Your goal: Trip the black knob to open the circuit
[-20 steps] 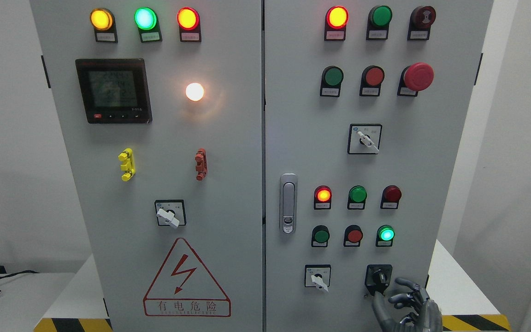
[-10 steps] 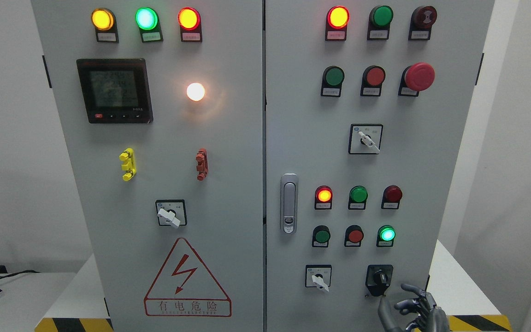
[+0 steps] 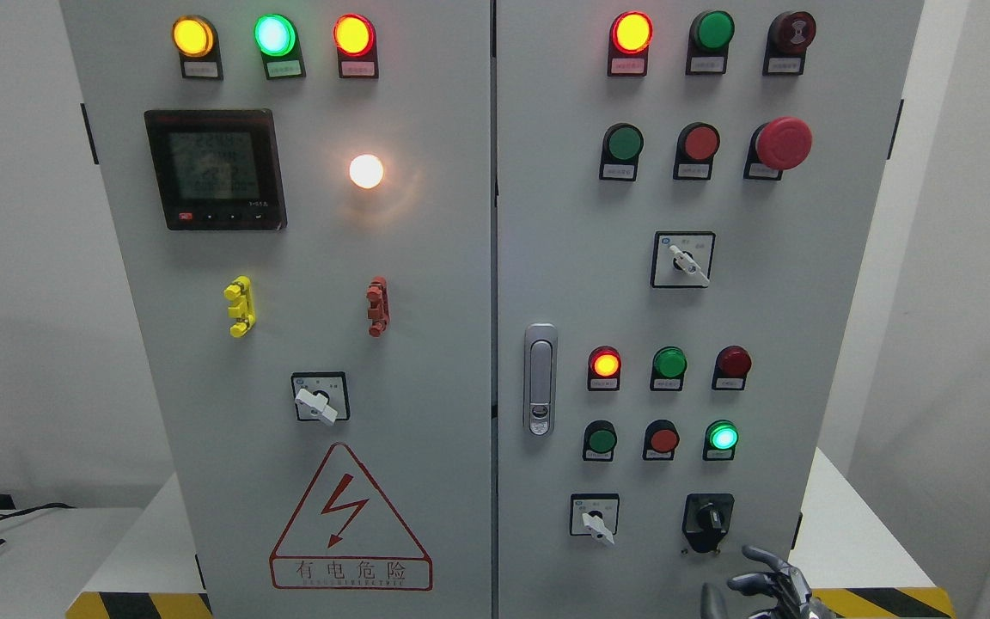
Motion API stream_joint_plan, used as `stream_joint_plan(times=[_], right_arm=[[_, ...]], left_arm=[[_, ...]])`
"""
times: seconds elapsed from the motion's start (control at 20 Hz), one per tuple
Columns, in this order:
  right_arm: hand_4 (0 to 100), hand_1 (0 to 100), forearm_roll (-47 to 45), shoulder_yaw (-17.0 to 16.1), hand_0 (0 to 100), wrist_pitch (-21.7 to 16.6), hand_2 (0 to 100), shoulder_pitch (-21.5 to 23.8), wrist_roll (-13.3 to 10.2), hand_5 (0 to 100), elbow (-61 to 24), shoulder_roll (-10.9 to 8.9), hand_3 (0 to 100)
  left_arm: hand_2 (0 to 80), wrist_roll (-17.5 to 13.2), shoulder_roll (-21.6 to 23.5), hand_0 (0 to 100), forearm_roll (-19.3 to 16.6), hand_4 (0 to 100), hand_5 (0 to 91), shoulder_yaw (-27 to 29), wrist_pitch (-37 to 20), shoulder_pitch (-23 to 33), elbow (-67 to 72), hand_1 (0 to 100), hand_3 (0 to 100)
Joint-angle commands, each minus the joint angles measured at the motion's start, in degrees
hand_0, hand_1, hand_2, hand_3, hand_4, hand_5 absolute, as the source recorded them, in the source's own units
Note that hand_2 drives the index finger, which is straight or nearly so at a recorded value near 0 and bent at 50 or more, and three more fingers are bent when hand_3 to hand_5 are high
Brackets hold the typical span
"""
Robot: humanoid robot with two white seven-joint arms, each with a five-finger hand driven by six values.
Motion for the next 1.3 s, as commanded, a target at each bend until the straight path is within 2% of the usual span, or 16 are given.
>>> stream_joint_plan(times=[0.0, 0.1, 0.15, 0.3, 0.4, 0.6, 0.75, 0.85, 1.25], right_arm=[[29, 43, -4.29, 0.62, 28, -4.49, 14, 6.32, 6.89, 31, -5.42, -1.41, 32], [17, 36, -6.93, 0.54, 27, -7.05, 4, 8.69, 11.02, 21, -6.83, -2.82, 19], [11, 32, -7.29, 0.53, 26, -7.32, 0, 9.40, 11.83, 14, -7.36, -3.00, 13], [3, 22, -8.08, 0.45, 23, -7.33, 0, 11.33, 12.36, 6, -9.29, -3.52, 7], [0, 15, -10.97, 0.45, 22, -7.33, 0, 12.91, 12.45, 2, -10.61, -4.66, 5], [0, 4, -12.66, 0.36, 18, -7.33, 0, 14.77, 13.94, 0, -12.11, -6.86, 3], [0, 3, -14.85, 0.36, 15, -7.06, 0, 14.77, 14.03, 0, -12.11, -8.71, 3], [0, 3, -15.56, 0.36, 14, -6.97, 0, 14.94, 14.03, 0, -12.46, -9.15, 3], [0, 5, -16.00, 0.09, 12, -6.89, 0, 16.26, 15.44, 0, -13.34, -9.15, 6]], left_arm=[[0.0, -0.04, -0.06, 12, -1.76, 0, 0.0, 0.00, 0.02, 0.00, -0.01, 39, 0], [0.0, -0.04, 0.02, 12, -1.76, 0, 0.0, 0.00, 0.02, 0.00, -0.01, 39, 0], [0.0, -0.04, -0.06, 12, -1.76, 0, 0.0, 0.00, 0.02, 0.00, 0.07, 39, 0], [0.0, -0.04, 0.02, 12, -1.76, 0, 0.0, 0.00, 0.02, 0.00, -0.01, 39, 0], [0.0, -0.04, 0.02, 12, -1.76, 0, 0.0, 0.00, 0.02, 0.00, 0.07, 39, 0], [0.0, -0.04, 0.02, 12, -1.76, 0, 0.0, 0.00, 0.02, 0.00, -0.01, 39, 0], [0.0, -0.04, 0.02, 12, -1.76, 0, 0.0, 0.00, 0.02, 0.00, -0.01, 39, 0], [0.0, -0.04, -0.06, 12, -1.76, 0, 0.0, 0.00, 0.02, 0.00, 0.07, 39, 0], [0.0, -0.04, 0.02, 12, -1.76, 0, 0.0, 0.00, 0.02, 0.00, -0.01, 39, 0]])
